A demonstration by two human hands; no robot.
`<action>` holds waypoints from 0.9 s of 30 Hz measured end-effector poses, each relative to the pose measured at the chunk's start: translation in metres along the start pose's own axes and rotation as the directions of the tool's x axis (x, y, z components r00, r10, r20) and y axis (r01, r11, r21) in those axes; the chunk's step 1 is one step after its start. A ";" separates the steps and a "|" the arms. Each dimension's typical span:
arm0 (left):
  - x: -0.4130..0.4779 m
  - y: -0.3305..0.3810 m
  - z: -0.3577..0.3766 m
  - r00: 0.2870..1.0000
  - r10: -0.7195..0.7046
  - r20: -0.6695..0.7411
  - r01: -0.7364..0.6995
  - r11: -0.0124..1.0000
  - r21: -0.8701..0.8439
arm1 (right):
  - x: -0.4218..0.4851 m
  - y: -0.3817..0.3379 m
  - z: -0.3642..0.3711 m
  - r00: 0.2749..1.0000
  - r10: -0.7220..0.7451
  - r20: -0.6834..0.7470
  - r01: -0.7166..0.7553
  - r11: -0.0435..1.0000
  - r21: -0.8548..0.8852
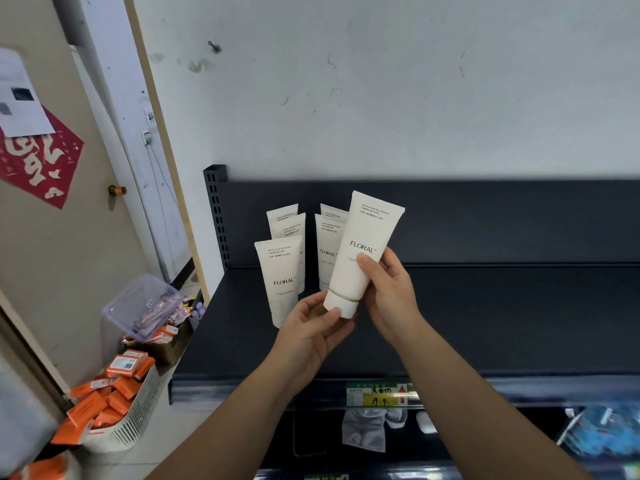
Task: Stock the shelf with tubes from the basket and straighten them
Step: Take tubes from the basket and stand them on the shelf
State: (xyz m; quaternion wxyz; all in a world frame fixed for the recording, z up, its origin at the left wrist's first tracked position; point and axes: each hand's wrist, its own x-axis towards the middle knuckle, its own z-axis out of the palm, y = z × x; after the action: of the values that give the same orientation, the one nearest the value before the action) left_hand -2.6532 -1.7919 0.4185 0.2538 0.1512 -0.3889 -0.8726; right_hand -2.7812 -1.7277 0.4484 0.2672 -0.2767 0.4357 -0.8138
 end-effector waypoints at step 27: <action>0.007 0.005 -0.011 0.978 -0.205 -0.022 0.205 0.979 -0.002 | 0.004 0.007 0.002 1.000 -0.005 -0.030 0.007 0.997 0.074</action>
State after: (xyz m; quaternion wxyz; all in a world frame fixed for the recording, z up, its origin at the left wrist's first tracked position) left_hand -2.6525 -1.8052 0.4149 0.1668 0.2002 -0.3686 -0.8923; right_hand -2.7814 -1.7352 0.4438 0.2685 -0.2559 0.4085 -0.8340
